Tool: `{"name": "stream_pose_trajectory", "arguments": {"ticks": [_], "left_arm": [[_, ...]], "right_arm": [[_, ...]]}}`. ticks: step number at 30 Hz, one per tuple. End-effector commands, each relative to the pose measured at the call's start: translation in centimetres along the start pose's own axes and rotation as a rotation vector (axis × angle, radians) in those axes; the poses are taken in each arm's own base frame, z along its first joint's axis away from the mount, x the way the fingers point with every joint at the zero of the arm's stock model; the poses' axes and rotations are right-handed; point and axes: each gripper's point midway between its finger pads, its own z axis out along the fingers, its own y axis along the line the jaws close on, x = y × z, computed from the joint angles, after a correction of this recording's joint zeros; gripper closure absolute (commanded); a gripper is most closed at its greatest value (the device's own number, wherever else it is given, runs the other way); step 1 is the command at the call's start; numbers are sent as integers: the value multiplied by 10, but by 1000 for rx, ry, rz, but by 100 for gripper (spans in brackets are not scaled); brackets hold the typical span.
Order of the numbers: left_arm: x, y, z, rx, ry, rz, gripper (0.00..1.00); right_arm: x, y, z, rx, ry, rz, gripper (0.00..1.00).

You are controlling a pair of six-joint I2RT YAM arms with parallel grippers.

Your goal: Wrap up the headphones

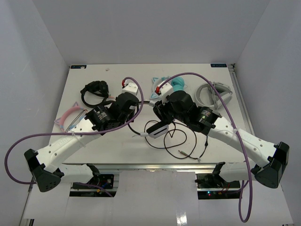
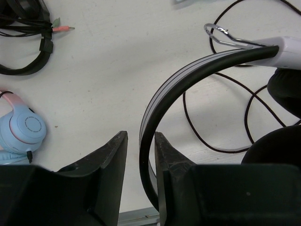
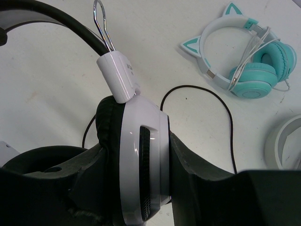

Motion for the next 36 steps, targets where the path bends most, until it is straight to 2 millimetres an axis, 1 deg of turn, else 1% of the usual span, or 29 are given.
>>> {"name": "stream_pose_trajectory", "arguments": {"ticks": [1, 3, 6, 10, 14, 20, 26, 32, 36], "left_arm": [[-5, 4, -5, -28, 5, -4, 61], [-3, 5, -1, -41, 11, 1, 62], [-6, 3, 2, -41, -4, -3, 65], [-3, -7, 6, 3, 0, -1, 67], [2, -10, 9, 10, 18, 12, 70], [6, -9, 7, 10, 36, 11, 69], [14, -6, 10, -10, 60, 14, 68], [18, -6, 12, -11, 66, 16, 65], [18, -5, 15, -24, 58, 18, 66]], "right_arm": [[-48, -3, -13, 11, -143, 39, 92], [-48, -2, -13, 6, -143, 39, 92], [-47, -1, -12, 2, -140, 41, 92], [-46, -1, -10, 2, -134, 42, 92], [-45, -1, -9, 5, -132, 42, 92], [-46, -2, -12, 8, -139, 46, 92], [-47, -3, -13, 10, -143, 45, 92], [-45, -3, -12, 12, -139, 46, 92], [-46, 2, -12, -17, -143, 45, 92]]}}
